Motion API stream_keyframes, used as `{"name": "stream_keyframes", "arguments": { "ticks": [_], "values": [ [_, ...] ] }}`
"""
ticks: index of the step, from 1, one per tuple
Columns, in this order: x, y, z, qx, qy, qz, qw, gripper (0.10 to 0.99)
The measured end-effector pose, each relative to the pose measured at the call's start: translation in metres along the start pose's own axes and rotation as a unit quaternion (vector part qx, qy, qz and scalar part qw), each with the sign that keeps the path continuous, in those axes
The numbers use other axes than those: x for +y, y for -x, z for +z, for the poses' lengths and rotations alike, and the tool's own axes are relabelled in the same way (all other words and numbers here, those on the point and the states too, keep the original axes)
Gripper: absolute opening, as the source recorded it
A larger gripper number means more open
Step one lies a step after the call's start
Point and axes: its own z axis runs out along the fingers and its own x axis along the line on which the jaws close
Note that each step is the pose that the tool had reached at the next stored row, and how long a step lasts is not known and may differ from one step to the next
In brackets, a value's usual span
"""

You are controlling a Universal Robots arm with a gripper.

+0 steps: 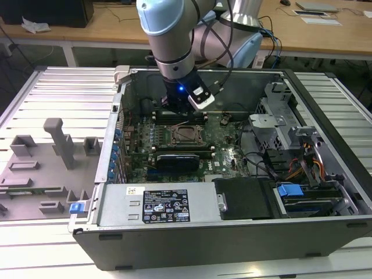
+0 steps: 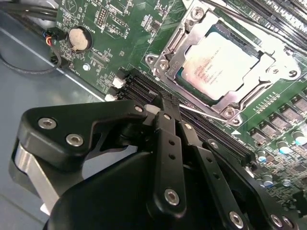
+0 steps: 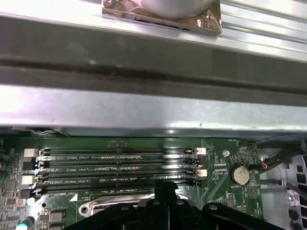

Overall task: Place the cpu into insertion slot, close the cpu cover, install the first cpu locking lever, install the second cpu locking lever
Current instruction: 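Install the first cpu locking lever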

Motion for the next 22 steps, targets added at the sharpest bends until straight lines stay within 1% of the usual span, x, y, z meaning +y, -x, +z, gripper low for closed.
{"name": "stream_keyframes", "arguments": {
  "ticks": [7,9,11,13,14,17,20,22],
  "values": [
    [0.0046,-0.0023,0.0034,-0.0031,-0.0044,0.016,0.9999,0.106],
    [0.0046,-0.0034,0.0045,-0.0055,-0.0082,0.029,0.9995,0.106],
    [0.0051,-0.0051,0.0049,-0.0073,-0.0108,0.038,0.9992,0.106],
    [0.0054,-0.0061,0.0051,-0.0084,-0.0124,0.044,0.9989,0.106],
    [0.0059,-0.0074,0.0054,-0.0097,-0.0142,0.051,0.9986,0.106],
    [0.007,-0.0089,0.0055,-0.0107,-0.0159,0.057,0.9982,0.106],
    [0.01,-0.0091,0.0064,-0.0114,-0.017,0.06,0.998,0.106],
    [0.01,-0.0093,0.0072,-0.0126,-0.0193,0.066,0.9975,0.106]
  ]
}}
